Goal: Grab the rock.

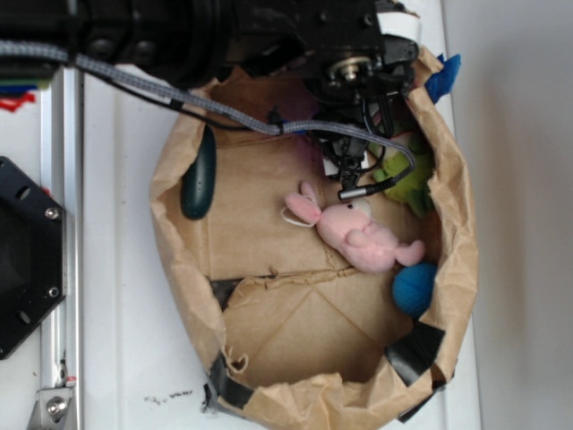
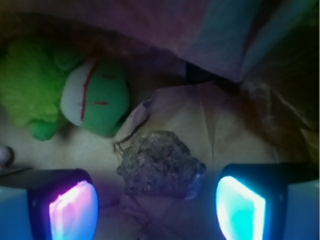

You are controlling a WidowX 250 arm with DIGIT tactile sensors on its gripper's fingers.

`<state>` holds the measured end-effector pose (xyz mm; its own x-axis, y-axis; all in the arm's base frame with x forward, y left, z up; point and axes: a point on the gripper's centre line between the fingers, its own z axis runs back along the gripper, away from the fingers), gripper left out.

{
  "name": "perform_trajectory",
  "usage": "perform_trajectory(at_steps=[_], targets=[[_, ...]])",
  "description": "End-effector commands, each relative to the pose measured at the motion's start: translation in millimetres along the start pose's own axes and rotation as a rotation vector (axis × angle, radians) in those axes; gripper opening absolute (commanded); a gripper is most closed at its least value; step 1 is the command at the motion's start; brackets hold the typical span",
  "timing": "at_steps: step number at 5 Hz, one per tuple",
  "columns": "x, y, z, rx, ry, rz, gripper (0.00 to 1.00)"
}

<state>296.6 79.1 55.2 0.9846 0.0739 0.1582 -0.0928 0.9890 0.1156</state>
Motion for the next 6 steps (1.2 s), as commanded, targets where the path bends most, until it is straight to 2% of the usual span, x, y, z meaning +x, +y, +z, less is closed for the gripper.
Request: perform_trajectory(at_steps=[1,3,4,6], targets=[[13.2,-5.2,-16.5,0.003,-0.025,-0.032,1.00],[12.8,-5.7,-25.1,-0.018,-0.019,-0.021,1.00],[11.9,-3.4,-22.3,-0.021,-0.026,-0.013,0.00],[8.8,2.2,0.1,-0.016,-0.026,-0.040,0.00]])
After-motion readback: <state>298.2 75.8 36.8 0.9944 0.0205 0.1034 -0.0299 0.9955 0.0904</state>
